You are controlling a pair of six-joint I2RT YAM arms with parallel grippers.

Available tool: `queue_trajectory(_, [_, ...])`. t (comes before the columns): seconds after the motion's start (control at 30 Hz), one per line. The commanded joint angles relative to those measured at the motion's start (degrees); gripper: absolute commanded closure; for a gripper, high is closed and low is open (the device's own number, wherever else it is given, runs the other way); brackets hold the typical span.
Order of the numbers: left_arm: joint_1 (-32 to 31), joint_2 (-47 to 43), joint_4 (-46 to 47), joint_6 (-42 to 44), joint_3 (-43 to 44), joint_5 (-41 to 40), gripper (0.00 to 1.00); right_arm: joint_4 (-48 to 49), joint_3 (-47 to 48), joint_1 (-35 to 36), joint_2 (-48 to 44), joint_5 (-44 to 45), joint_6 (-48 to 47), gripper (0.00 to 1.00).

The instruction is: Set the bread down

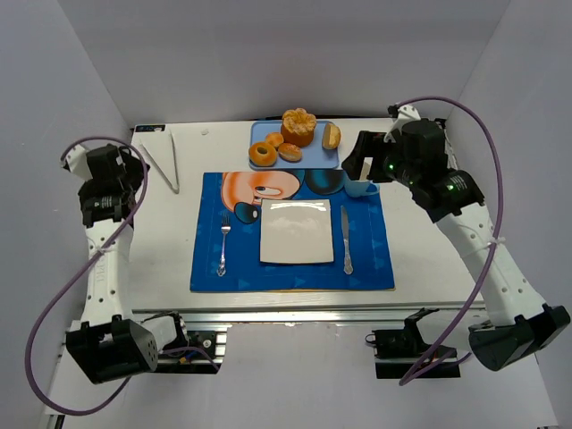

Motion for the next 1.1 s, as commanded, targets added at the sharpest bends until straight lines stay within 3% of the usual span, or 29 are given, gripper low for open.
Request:
queue_trajectory(0.0, [-0.01, -1.45, -0.63, -3.80, -4.50, -0.91, 0.06, 4.17, 0.05, -0.73, -2.08, -2.27, -2.69, 0.11])
queue_trajectory(0.2, [-0.01, 5.47, -4.59, 7.01, 3.05, -1.18, 0.07, 7.78, 2.94, -1.00, -0.51, -1.51, -4.10, 0.11])
queue_trajectory(0.37, [0.08, 21.46, -5.48, 15.36, 11.13, -0.31, 0.07, 8.13, 9.62, -4.06, 7.66, 9.66, -5.69, 0.11])
queue_trajectory(0.6, [-0.01, 36.93, -3.02, 18.62, 25.18, 4.61, 0.02, 9.98, 16.66, -8.20, 16.55, 8.43, -7.36, 0.11])
queue_trajectory(0.8, [-0.01, 49.76, -4.16, 23.80, 38.09, 10.77, 0.02, 13.49, 13.07, -10.66, 16.82, 6.76, -7.88, 0.11])
queue_trajectory(1.07, [-0.19, 58.83, -4.25, 26.27, 44.27, 13.23, 0.02, 14.46, 12.36, -11.90, 17.96, 6.41, -8.67, 0.11])
